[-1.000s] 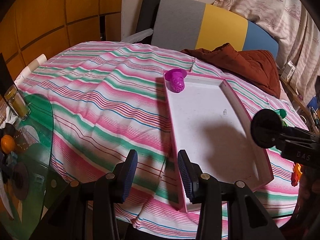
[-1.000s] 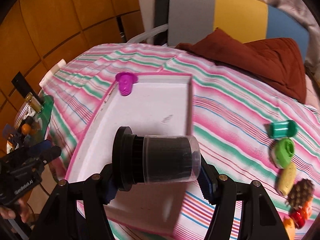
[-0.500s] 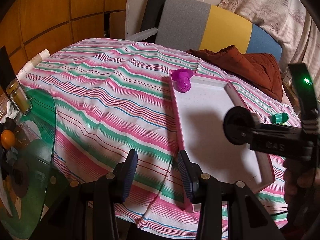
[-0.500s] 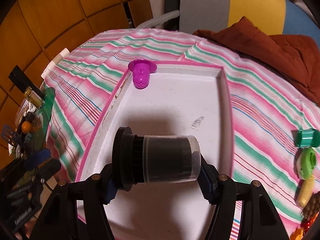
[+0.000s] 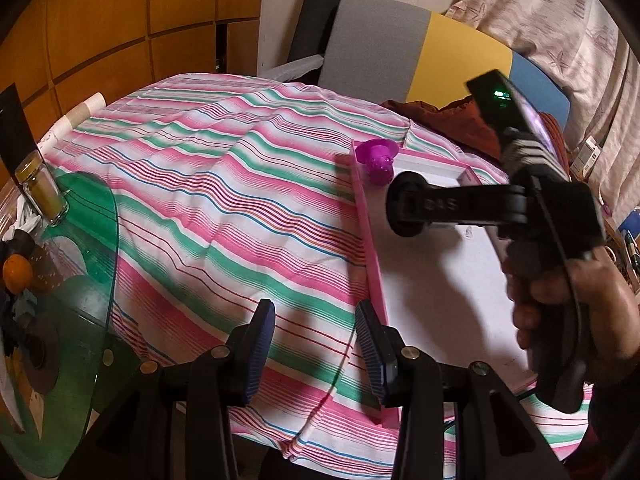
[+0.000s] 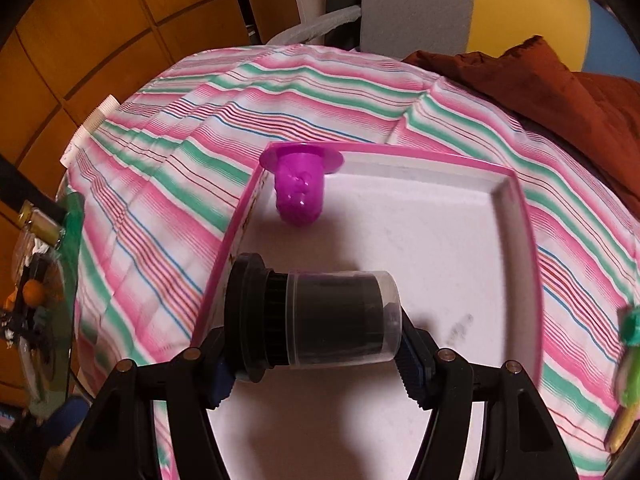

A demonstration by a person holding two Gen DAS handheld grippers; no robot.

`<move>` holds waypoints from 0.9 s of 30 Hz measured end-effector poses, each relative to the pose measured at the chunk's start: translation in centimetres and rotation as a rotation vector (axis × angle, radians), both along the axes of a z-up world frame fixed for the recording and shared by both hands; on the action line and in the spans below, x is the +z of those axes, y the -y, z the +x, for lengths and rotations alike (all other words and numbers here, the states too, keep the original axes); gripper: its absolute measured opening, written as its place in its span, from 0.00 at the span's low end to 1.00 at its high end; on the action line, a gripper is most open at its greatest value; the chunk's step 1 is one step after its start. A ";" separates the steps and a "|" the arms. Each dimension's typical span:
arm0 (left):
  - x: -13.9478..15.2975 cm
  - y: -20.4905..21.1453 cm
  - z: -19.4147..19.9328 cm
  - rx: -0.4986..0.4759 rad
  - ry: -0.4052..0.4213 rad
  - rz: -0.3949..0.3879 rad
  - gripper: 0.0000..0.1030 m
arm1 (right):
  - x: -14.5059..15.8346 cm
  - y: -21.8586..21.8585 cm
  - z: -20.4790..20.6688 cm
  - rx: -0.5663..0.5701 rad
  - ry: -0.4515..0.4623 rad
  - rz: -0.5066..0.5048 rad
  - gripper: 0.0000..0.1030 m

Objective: Organize rigid objects
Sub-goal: 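Lower the black cylinder into the tray beside the purple piece, open right gripper, then reach the left gripper to the red puzzle piece and grasp it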

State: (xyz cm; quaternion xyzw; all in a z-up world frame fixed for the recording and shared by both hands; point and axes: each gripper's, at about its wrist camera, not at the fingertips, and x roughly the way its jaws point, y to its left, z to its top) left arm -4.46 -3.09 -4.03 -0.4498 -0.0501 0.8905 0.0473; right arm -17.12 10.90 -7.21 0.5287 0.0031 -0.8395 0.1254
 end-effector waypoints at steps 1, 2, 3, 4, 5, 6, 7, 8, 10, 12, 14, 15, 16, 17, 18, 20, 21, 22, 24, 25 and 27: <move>0.0 0.1 0.0 0.002 0.000 0.001 0.41 | -0.2 0.3 -0.5 -0.006 -0.003 -0.001 0.66; 0.0 0.1 -0.1 0.002 0.001 0.002 0.41 | -0.2 0.5 -0.8 -0.009 -0.007 -0.005 0.66; 0.0 0.1 -0.1 0.002 0.002 0.002 0.41 | -0.2 0.6 -1.0 -0.012 -0.012 -0.007 0.66; -0.1 0.2 -0.1 0.001 0.003 0.003 0.41 | -0.2 0.7 -1.2 -0.012 -0.016 -0.009 0.66; -0.1 0.2 -0.1 0.001 0.004 0.003 0.41 | -0.2 0.8 -1.2 -0.012 -0.016 -0.011 0.66; -0.1 0.2 -0.1 0.001 0.004 0.004 0.41 | -0.1 0.8 -1.2 -0.012 -0.016 -0.013 0.67; -0.1 0.2 -0.1 0.001 0.004 0.003 0.41 | 0.0 0.8 -1.2 -0.011 -0.019 -0.017 0.68; -0.1 0.2 -0.1 0.001 0.004 0.003 0.41 | 0.2 0.6 -0.9 -0.012 -0.026 -0.022 0.72; -0.1 0.1 -0.1 0.001 0.004 0.003 0.41 | 0.6 0.3 -0.4 -0.016 -0.043 -0.032 0.76; -0.1 0.0 -0.1 0.000 0.005 0.001 0.41 | 1.1 0.0 0.1 -0.018 -0.057 -0.043 0.78; -0.1 -0.1 0.1 -0.002 0.001 0.000 0.41 | 1.7 -0.3 0.7 -0.020 -0.075 -0.047 0.79; 0.0 -0.2 0.1 -0.004 -0.001 -0.002 0.41 | 2.0 -0.4 1.0 -0.022 -0.085 -0.047 0.79; 0.0 -0.3 0.2 -0.006 -0.002 -0.003 0.41 | 2.2 -0.5 1.3 -0.023 -0.092 -0.048 0.79; 0.0 -0.4 0.3 -0.008 -0.003 -0.003 0.41 | 2.4 -0.7 1.6 -0.025 -0.099 -0.049 0.79; 0.1 -0.4 0.3 -0.009 -0.004 -0.004 0.41 | 2.6 -0.8 1.9 -0.026 -0.104 -0.050 0.79; 0.2 -0.6 0.5 -0.012 -0.011 -0.005 0.41 | 2.9 -1.1 2.6 -0.024 -0.118 -0.047 0.79; 0.3 -0.7 0.6 -0.014 -0.013 -0.008 0.41 | 3.0 -1.2 2.9 -0.023 -0.125 -0.042 0.79; 0.4 -0.7 0.6 -0.015 -0.015 -0.009 0.41 | 3.1 -1.3 3.3 -0.022 -0.132 -0.035 0.79; 0.5 -0.8 0.7 -0.017 -0.019 -0.010 0.41 | 3.4 -1.6 4.2 -0.024 -0.146 -0.029 0.79; 0.6 -0.9 0.8 -0.018 -0.020 -0.013 0.41 | 3.5 -1.8 4.6 -0.026 -0.155 -0.026 0.79; 0.7 -1.0 0.9 -0.019 -0.022 -0.013 0.41 | 3.7 -2.2 5.3 -0.030 -0.168 -0.018 0.80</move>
